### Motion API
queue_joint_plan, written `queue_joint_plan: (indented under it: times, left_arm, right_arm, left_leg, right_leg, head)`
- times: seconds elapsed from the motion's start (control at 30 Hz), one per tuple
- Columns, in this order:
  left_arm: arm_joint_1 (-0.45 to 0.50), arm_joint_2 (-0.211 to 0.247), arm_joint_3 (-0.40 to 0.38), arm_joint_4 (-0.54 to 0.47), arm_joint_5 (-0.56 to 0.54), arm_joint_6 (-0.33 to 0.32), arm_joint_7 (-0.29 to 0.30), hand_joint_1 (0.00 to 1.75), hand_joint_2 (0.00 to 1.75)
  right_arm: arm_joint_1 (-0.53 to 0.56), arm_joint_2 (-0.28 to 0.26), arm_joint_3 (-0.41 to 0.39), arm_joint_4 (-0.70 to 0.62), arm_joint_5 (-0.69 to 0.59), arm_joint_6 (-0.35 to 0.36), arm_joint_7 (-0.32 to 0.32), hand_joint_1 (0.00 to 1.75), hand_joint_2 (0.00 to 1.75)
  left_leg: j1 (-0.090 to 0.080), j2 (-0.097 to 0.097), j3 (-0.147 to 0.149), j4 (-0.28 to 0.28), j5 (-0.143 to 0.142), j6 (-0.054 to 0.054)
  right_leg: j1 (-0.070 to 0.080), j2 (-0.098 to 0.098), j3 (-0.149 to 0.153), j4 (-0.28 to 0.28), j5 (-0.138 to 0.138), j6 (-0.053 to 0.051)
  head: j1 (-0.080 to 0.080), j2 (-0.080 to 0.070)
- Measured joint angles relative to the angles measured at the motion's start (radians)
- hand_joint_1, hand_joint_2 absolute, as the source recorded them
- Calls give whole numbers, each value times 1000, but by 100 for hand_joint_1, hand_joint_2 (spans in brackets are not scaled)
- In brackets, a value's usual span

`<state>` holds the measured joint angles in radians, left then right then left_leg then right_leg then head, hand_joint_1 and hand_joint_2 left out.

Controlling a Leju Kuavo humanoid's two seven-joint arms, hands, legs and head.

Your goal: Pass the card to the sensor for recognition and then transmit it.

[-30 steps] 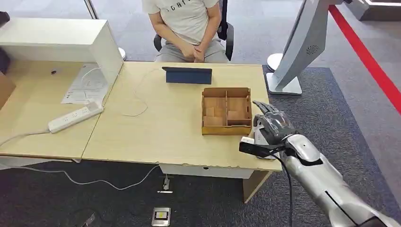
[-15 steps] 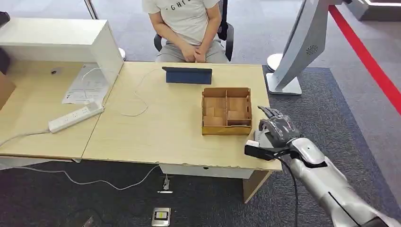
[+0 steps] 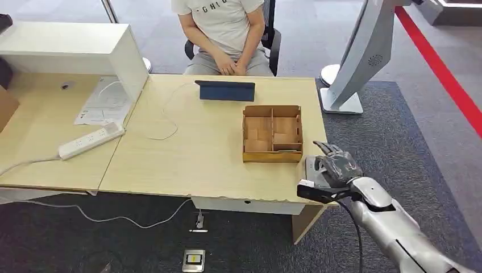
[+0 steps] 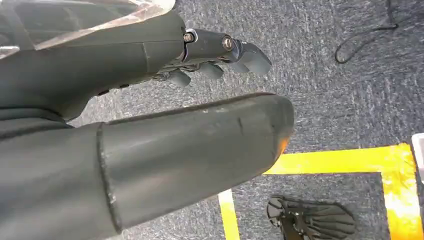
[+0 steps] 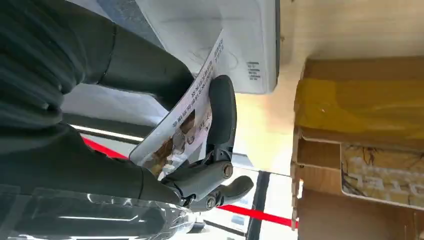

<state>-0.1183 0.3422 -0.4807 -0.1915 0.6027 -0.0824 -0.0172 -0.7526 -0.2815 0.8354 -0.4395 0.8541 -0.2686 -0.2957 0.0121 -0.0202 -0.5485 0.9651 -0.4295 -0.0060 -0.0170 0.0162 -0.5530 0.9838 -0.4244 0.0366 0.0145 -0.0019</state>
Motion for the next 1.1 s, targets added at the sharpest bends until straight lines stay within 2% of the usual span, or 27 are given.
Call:
queue_joint_plan:
  times: [0.63, 0.73, 0.9, 1.1]
  left_arm:
    - [2, 2, 0, 0, 17, 13, 3, 0, 0]
    - [2, 2, 0, 0, 17, 15, 3, 0, 0]
    - [0, 1, -5, 0, 11, 17, 2, 0, 0]
    - [-1, -4, -24, 0, 11, 10, -31, 0, 0]
  right_arm:
    - [23, -23, -10, 2, -45, 13, -14, 175, 175]
    - [20, -23, -18, -11, -82, 20, -36, 175, 175]
    - [-30, -1, -36, -63, -164, 71, -61, 175, 175]
    - [-103, 46, -44, -201, -209, 105, -72, 175, 175]
  left_leg:
    - [0, 0, 1, 0, 0, 0]
    - [0, 0, 0, 0, 0, 0]
    - [0, 0, 1, 0, 0, 0]
    - [0, 0, 1, 0, 1, -1]
  right_leg:
    - [0, 0, 1, 0, 0, 0]
    - [0, 0, 1, 1, 1, 0]
    - [0, 0, 1, 1, 1, 0]
    - [0, 0, 0, 1, 1, 0]
  head:
    - [0, 0]
    - [0, 0]
    - [0, 0]
    - [0, 0]
